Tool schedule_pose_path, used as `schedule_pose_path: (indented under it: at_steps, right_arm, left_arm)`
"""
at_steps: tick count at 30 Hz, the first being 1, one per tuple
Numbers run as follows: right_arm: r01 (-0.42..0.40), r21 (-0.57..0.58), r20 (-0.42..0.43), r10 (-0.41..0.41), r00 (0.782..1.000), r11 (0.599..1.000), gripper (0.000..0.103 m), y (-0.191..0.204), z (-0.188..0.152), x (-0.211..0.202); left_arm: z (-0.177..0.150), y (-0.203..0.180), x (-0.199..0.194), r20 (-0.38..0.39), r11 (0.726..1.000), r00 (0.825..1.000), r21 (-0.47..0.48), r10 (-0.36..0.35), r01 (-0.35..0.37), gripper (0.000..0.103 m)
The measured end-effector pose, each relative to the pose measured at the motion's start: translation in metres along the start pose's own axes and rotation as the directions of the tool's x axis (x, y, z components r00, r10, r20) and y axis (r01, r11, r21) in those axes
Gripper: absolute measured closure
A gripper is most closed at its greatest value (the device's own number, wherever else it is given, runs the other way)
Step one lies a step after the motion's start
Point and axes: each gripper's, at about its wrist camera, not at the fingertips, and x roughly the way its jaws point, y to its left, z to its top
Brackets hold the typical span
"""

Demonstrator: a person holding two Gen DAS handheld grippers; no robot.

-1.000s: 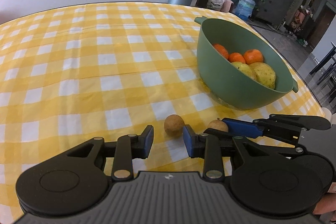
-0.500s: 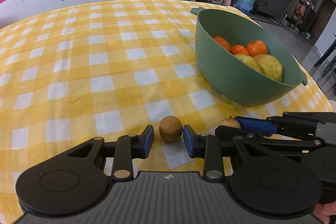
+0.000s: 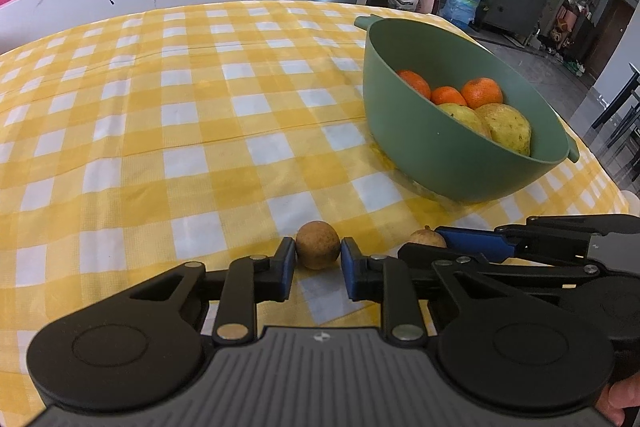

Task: Organize fruits
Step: 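Grasp the remaining longan with the left tool, then carry both held longans over the green colander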

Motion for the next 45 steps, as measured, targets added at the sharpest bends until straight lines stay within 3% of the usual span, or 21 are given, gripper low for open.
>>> schedule_pose_path:
  at_steps: [12,22,27,34,45]
  right_arm:
    - [-0.021,0.003,0.042,0.021,0.999,1.000,0.081,-0.001,-0.001,-0.011]
    - [-0.031,-0.058,0.123,0.037,0.992,0.998,0.081,0.004,-0.008,-0.049]
    - [0.006,-0.123,0.188,0.018,0.982,0.992,0.081,0.006,-0.011,-0.076]
    - [0.067,-0.141,0.285,-0.024,0.958,0.988,0.081,-0.007,-0.003,-0.114]
    - [0.168,-0.166,0.358,-0.099,0.929,0.972,0.081,-0.043,0.030,-0.141]
  left_arm:
    - [-0.002,0.001,-0.023,0.047,0.997,0.999,-0.078,0.026,-0.022,0.076]
    - [-0.002,-0.014,-0.062,0.102,0.996,0.994,-0.082,0.048,-0.039,0.076]
    - [-0.001,-0.030,-0.071,0.127,0.995,0.989,-0.083,0.071,-0.061,0.076]
    - [0.013,-0.057,-0.086,0.146,0.995,0.984,-0.029,0.101,-0.097,0.076]
    - [0.062,-0.104,-0.077,0.172,0.991,0.983,0.105,0.066,-0.085,0.076]
